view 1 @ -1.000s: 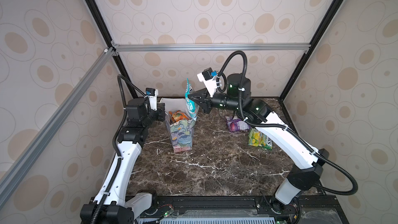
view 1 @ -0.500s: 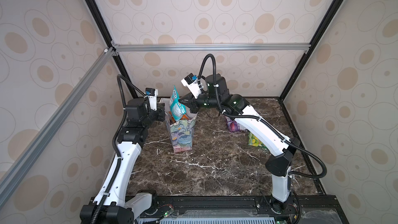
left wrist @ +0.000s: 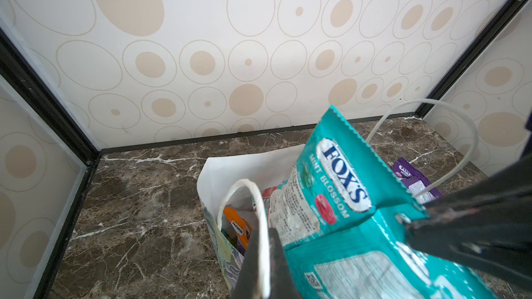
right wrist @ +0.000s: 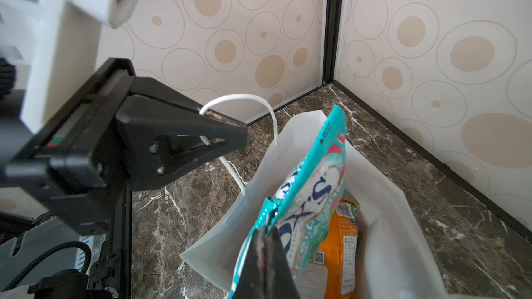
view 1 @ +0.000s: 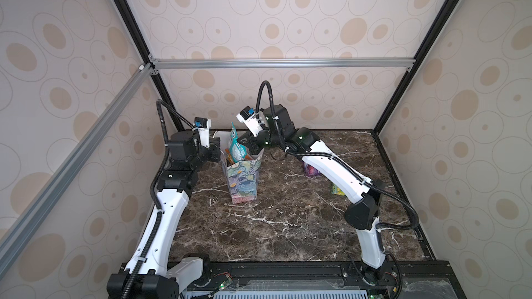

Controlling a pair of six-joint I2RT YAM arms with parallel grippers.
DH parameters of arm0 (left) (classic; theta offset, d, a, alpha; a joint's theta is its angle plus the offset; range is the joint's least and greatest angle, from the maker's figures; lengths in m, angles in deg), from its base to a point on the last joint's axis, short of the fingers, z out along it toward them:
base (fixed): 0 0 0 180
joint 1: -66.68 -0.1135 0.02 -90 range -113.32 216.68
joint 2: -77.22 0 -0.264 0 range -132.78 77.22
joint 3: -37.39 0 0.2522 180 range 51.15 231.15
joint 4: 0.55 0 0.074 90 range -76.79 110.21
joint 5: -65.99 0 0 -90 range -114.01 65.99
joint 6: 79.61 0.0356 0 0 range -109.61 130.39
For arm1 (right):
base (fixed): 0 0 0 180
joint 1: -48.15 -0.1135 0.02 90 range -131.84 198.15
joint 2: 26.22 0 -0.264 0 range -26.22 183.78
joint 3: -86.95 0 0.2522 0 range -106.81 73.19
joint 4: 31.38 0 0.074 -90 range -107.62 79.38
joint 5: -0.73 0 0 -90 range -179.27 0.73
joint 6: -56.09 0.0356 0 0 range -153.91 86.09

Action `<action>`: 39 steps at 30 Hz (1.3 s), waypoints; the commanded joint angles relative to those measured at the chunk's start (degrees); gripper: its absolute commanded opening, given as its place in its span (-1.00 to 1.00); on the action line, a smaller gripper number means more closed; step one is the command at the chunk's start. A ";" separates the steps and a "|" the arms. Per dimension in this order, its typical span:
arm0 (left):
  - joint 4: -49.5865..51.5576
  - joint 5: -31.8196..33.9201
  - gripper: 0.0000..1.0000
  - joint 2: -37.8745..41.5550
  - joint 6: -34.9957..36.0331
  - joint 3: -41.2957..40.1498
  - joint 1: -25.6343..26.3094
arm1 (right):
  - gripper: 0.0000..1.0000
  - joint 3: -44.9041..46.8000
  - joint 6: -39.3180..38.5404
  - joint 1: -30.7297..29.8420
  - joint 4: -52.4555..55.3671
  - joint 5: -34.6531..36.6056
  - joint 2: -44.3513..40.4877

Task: Place the snacks into the paper bag
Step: Place the snack in the paper bag, then shake the paper bag at the center of the table.

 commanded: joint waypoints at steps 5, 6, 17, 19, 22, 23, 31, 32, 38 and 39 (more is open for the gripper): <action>0.37 0.01 -1.00 1.12 0.25 0.86 0.16 | -0.67 -5.76 -2.58 0.25 1.97 3.25 4.30; 0.35 0.05 -1.00 1.12 0.27 0.86 0.11 | -0.64 -6.48 -2.78 0.29 2.59 3.25 4.55; 0.54 0.35 -1.00 0.77 0.34 0.95 0.11 | 0.04 -5.30 -5.01 0.22 3.22 4.98 -2.66; 0.55 0.38 -1.00 0.77 0.33 0.95 0.13 | 0.11 -2.67 -5.12 0.22 1.88 6.53 -6.08; 0.40 0.40 -1.00 0.77 0.25 0.86 0.16 | 0.14 -0.30 -5.70 0.24 1.79 11.55 -9.86; 0.44 0.33 -1.00 0.68 0.25 0.87 0.15 | 0.12 -0.27 -6.33 0.23 2.49 12.66 -10.67; 1.26 5.31 -1.00 0.50 -0.61 1.12 0.11 | 0.08 9.31 -5.51 0.50 6.07 18.91 -20.69; 1.44 5.90 -1.00 0.49 -0.50 1.15 0.09 | 0.10 11.08 -4.80 0.67 5.37 19.53 -21.89; 0.72 4.23 -1.00 1.11 -0.63 0.87 0.02 | 0.23 12.00 -1.52 2.14 8.08 21.71 -20.04; 0.66 4.27 -1.00 1.12 -0.63 0.78 0.08 | 0.23 11.70 -0.74 2.22 8.13 21.01 -19.21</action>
